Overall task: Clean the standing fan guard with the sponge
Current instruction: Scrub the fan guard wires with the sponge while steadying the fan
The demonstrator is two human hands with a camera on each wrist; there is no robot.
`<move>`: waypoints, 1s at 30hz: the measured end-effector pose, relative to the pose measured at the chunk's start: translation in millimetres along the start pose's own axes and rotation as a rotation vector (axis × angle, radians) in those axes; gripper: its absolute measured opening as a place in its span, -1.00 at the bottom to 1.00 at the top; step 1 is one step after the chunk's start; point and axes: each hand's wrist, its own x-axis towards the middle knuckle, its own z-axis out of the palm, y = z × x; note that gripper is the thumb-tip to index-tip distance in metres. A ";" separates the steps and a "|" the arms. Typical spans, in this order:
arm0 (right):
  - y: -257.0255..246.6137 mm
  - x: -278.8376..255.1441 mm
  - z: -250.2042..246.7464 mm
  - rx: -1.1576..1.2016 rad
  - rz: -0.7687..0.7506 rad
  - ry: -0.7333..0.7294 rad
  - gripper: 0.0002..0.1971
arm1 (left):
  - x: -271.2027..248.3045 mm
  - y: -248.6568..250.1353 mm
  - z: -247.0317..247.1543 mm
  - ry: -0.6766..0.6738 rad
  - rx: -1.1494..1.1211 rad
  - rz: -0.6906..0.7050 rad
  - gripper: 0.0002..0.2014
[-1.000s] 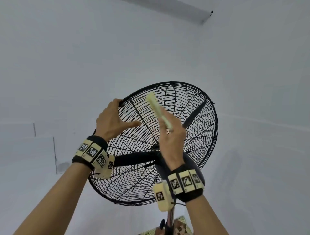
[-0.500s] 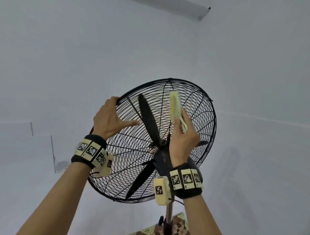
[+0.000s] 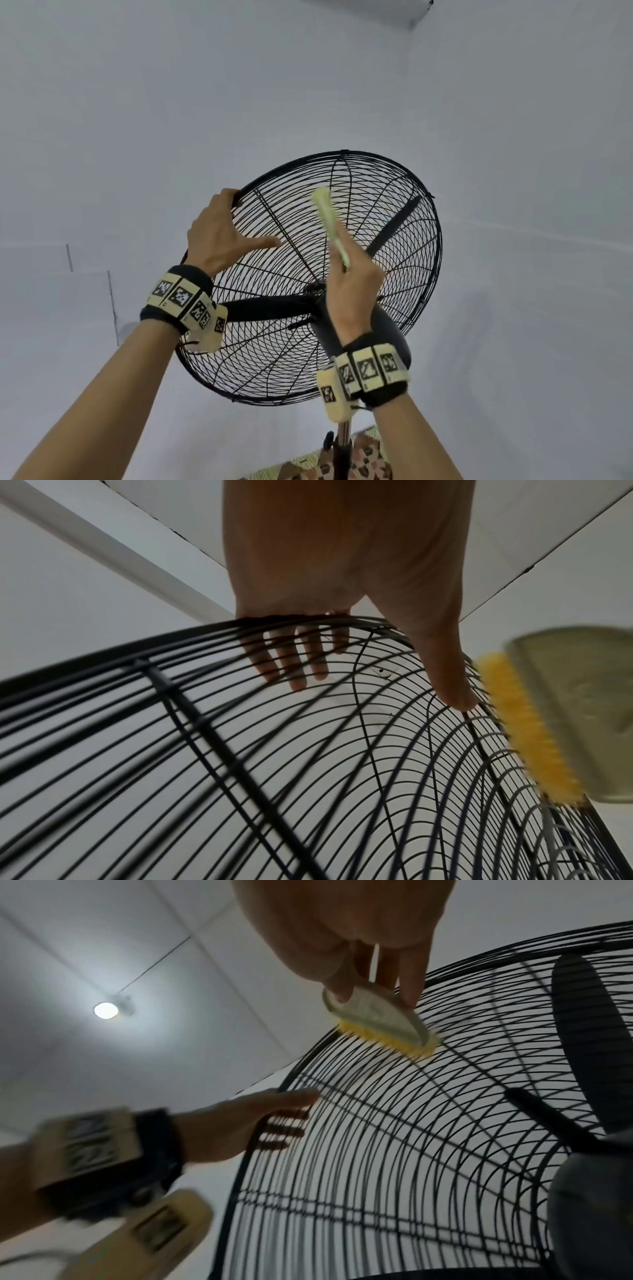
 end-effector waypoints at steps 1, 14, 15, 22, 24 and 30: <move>-1.6 -8.2 1.9 0.013 -0.018 -0.119 -0.49 | 0.2 -0.9 -0.3 0.000 -0.002 -0.008 0.12; 9.5 -27.1 7.5 -0.003 0.030 -0.199 -0.56 | -1.6 -0.3 -2.6 0.000 -0.019 -0.009 0.12; 9.8 -31.3 5.0 0.007 0.005 -0.250 -0.57 | -2.0 -0.6 -3.1 0.000 -0.020 -0.010 0.11; 25.9 -10.1 -4.3 0.002 0.181 0.225 -0.60 | -3.7 1.8 -1.6 0.013 -0.022 0.020 0.11; 21.8 -21.3 -1.1 -0.022 0.147 0.073 -0.58 | -3.2 0.2 -1.4 0.016 -0.020 0.014 0.10; 18.6 -36.9 -4.7 0.039 0.149 -0.024 -0.57 | -4.7 -3.0 -3.5 0.014 -0.030 0.016 0.08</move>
